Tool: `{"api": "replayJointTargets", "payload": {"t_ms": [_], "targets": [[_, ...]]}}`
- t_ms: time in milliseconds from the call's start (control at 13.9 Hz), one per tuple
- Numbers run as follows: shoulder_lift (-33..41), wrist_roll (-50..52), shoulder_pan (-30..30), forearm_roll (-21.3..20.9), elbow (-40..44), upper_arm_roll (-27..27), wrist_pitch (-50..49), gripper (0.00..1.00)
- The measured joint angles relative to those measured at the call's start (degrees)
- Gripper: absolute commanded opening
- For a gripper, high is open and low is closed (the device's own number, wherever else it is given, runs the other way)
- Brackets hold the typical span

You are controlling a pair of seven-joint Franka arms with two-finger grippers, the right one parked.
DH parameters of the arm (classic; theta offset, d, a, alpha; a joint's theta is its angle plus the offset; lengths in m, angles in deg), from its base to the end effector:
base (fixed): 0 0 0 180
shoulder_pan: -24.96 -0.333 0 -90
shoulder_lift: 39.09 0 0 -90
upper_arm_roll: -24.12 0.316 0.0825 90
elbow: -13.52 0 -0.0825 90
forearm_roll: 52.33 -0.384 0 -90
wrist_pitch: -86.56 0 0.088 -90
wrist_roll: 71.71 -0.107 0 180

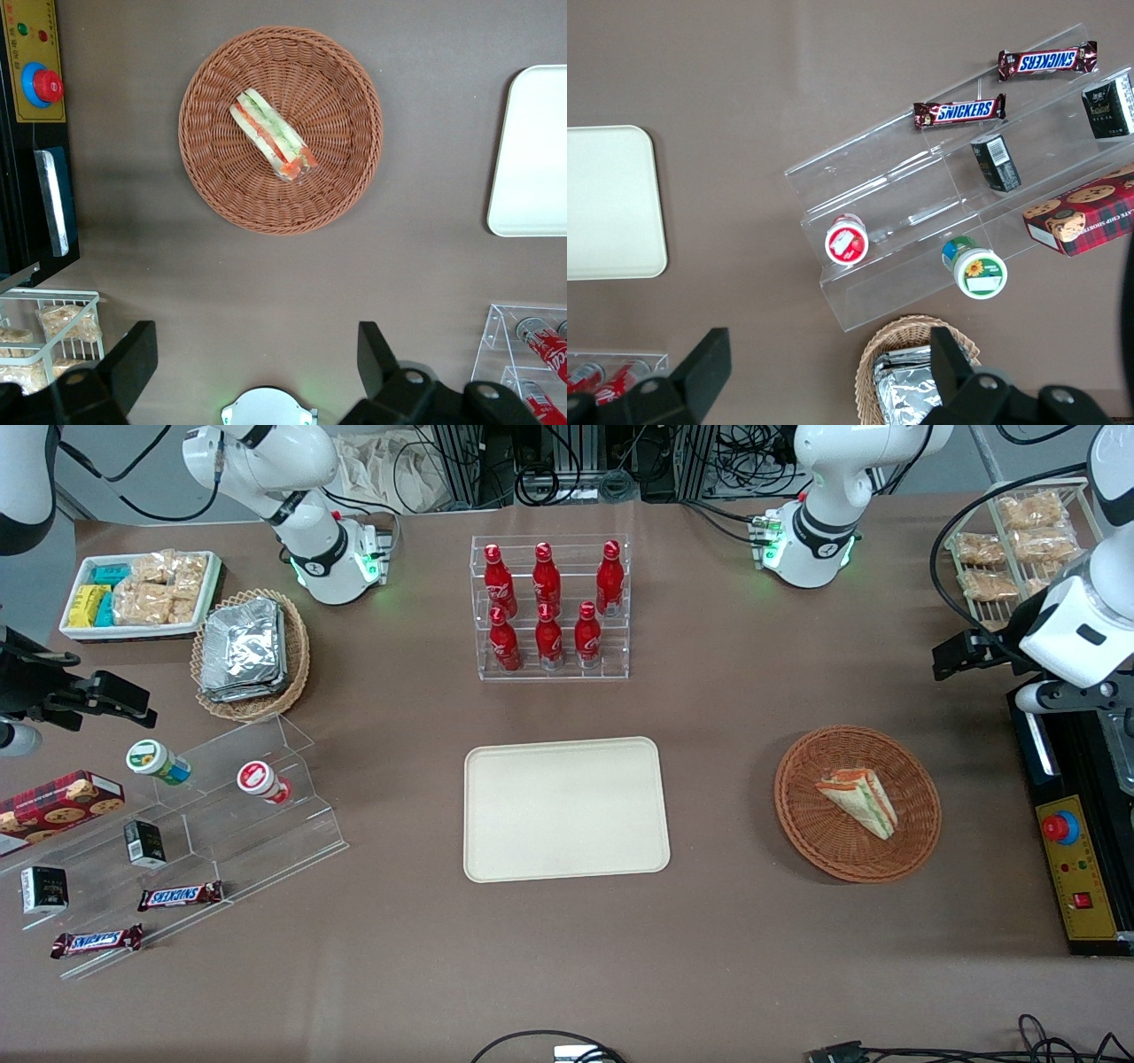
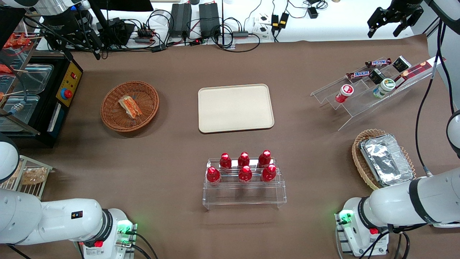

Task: Place sandwich from basket to tray
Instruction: 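Move the left gripper over the wicker basket toward the wrapped sandwich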

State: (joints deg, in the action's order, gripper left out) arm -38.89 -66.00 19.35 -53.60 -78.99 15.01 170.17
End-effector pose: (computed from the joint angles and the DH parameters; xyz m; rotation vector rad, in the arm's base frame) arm 0.5384 -0.0305 0.5972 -3.0975 -0.0610 0.2321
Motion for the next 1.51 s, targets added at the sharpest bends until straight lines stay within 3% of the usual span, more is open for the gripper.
{"api": "replayJointTargets", "payload": {"t_ms": [863, 1150, 1510], "targets": [[0.0, 0.2, 0.0, 0.0, 0.0, 0.0, 0.0, 1.0], [-0.9, 6.6, 0.0, 0.0, -0.2, 0.0, -0.1, 1.0], [-7.6, 15.9, -0.5, 0.0, -0.9, 0.2, 0.3, 1.0]]}}
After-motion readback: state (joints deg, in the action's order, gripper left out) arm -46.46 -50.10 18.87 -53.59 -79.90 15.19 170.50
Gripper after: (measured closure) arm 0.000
